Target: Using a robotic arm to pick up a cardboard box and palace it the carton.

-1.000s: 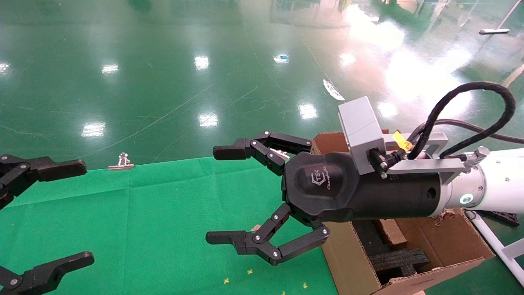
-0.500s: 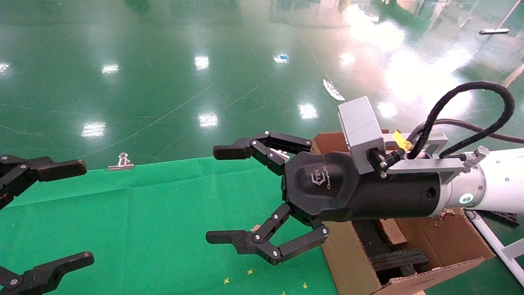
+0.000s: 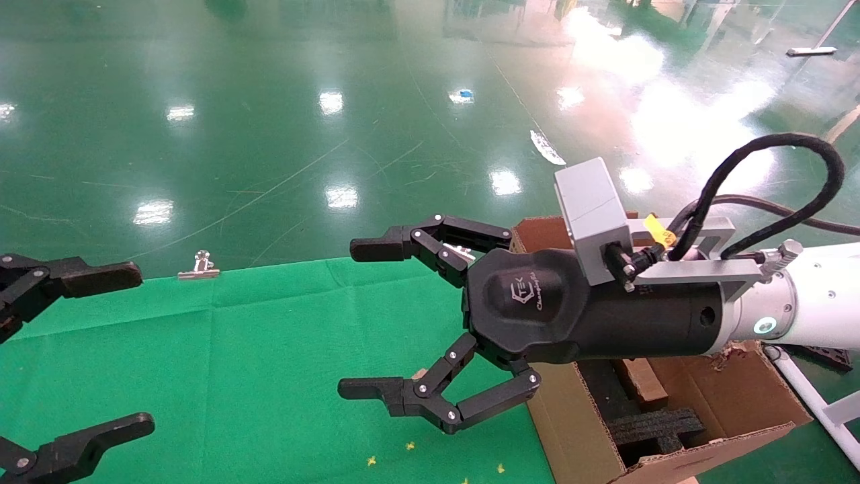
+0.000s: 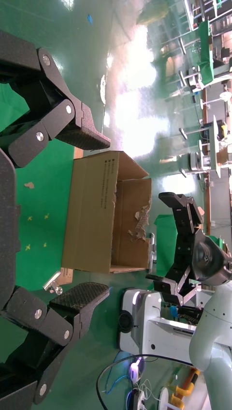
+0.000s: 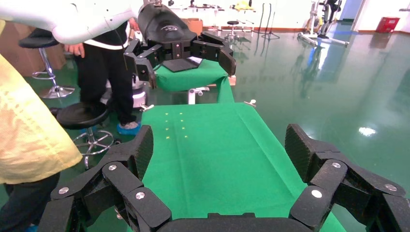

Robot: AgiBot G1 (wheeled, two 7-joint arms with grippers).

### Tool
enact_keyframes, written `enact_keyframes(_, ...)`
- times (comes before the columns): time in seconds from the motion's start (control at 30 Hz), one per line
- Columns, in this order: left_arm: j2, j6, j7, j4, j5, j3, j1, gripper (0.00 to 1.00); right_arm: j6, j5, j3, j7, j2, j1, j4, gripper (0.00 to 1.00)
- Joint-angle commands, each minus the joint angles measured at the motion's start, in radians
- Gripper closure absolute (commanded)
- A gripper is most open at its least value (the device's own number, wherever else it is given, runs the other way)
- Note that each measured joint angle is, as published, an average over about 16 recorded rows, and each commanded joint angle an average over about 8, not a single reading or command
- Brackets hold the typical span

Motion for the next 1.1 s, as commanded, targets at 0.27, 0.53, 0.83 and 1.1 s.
enact_keyframes(0.27, 0.000, 0.000, 0.000, 0.000, 0.000, 0.000, 0.000, 0.00, 0.000, 0.000, 0.000, 0.000, 0.000, 0.000, 0.000, 0.00)
enact_keyframes(0.53, 0.000, 0.000, 0.000, 0.000, 0.000, 0.000, 0.000, 0.00, 0.000, 0.000, 0.000, 0.000, 0.000, 0.000, 0.000, 0.00)
enact_keyframes(0.83, 0.000, 0.000, 0.000, 0.000, 0.000, 0.000, 0.000, 0.00, 0.000, 0.000, 0.000, 0.000, 0.000, 0.000, 0.000, 0.00)
enact_keyframes(1.1, 0.000, 0.000, 0.000, 0.000, 0.000, 0.000, 0.000, 0.00, 0.000, 0.000, 0.000, 0.000, 0.000, 0.000, 0.000, 0.00)
